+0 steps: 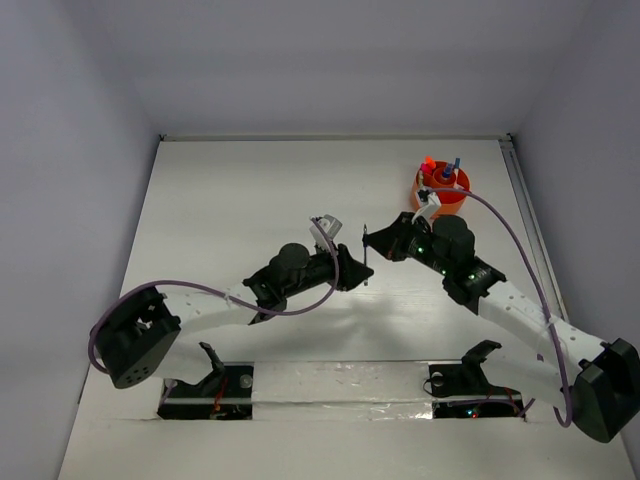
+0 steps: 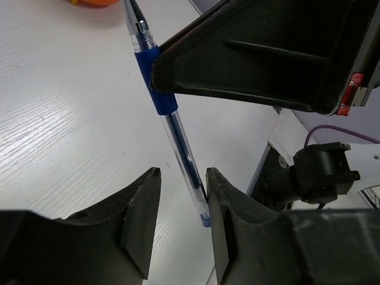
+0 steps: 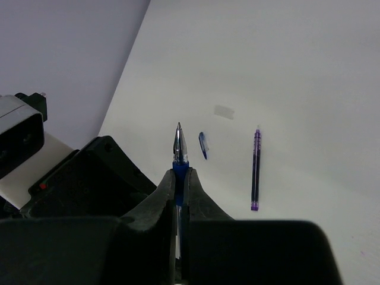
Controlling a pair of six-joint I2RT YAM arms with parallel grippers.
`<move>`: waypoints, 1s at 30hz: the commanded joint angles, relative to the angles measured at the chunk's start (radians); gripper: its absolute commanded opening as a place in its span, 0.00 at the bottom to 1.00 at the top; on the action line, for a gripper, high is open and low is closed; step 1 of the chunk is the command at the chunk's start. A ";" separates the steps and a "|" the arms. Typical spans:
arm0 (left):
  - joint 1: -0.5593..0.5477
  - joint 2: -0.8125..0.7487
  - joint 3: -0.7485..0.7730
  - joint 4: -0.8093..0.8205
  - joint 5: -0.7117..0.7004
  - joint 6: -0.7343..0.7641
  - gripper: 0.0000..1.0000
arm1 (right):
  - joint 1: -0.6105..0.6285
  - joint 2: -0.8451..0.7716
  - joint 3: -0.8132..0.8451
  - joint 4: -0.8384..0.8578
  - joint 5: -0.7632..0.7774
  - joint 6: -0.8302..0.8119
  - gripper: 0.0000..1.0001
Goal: Sort the stationery into containers
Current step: Pick up the pen from the center of the board, then close the pen cap on the pen.
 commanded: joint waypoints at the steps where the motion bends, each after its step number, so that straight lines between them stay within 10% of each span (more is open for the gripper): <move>1: -0.007 -0.007 0.023 0.084 -0.015 -0.007 0.30 | 0.021 -0.003 -0.010 0.096 -0.024 0.020 0.00; 7: -0.007 -0.001 0.009 0.093 -0.044 -0.005 0.02 | 0.032 0.017 -0.021 0.133 -0.056 0.046 0.00; 12: -0.007 -0.053 -0.038 0.052 -0.067 0.009 0.00 | 0.032 0.021 -0.010 0.115 -0.081 0.044 0.00; 20: 0.005 -0.484 -0.077 -0.394 -0.337 0.067 0.00 | 0.032 0.000 0.094 -0.093 -0.084 -0.105 0.49; 25: 0.047 -0.709 -0.015 -0.679 -0.456 0.078 0.00 | 0.032 0.058 0.100 -0.068 -0.165 -0.155 0.49; 30: 0.058 -0.791 0.066 -0.787 -0.408 0.064 0.00 | 0.107 0.286 0.215 -0.063 -0.266 -0.243 0.26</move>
